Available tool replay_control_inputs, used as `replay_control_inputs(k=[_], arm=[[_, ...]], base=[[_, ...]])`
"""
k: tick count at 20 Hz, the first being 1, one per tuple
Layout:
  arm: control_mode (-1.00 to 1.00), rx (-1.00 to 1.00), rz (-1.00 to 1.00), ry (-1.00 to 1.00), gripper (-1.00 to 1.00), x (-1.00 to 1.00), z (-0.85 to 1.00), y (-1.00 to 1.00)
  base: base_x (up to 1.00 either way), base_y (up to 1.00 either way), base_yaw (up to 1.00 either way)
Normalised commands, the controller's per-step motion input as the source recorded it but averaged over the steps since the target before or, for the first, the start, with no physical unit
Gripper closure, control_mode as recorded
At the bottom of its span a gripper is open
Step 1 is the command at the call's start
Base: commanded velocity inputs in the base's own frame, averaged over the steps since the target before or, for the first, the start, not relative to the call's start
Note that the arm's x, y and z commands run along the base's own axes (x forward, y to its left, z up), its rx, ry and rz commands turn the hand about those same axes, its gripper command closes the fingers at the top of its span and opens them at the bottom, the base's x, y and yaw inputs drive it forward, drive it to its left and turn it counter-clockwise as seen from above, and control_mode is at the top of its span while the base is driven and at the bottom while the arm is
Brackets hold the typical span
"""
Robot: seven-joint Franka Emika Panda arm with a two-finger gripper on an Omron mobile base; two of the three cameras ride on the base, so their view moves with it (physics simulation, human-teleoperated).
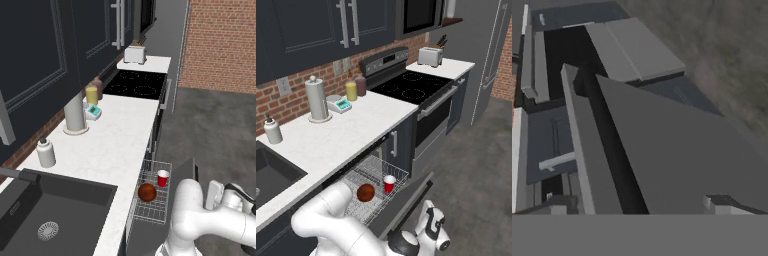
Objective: Pick up the cup and bowl from the counter, place them in the dishwasher, and close the dishwasher door.
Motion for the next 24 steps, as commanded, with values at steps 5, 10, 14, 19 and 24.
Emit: replay_control_inputs(k=[5, 10, 14, 19, 24], arm=[[-1.0, 0.34, 0.2, -0.02, -1.0, 0.0, -1.0, 0.07], [-1.0, 0.44, 0.33, 0.0, -1.0, 0.0, -1.0, 0.4], [-1.0, 0.43, 0.31, 0.0, -1.0, 0.0, -1.0, 0.66], [-1.0, 0.5, 0.3, -0.01, -1.0, 0.0, -1.0, 0.85], [-1.0, 0.54, 0.21, -0.11, -1.0, 0.0, -1.0, 1.0]], base=[[0.0, 0.0, 0.0], [0.0, 0.0, 0.0], [0.0, 0.0, 0.0], [0.0, 0.0, 0.0], [0.0, 0.0, 0.0]])
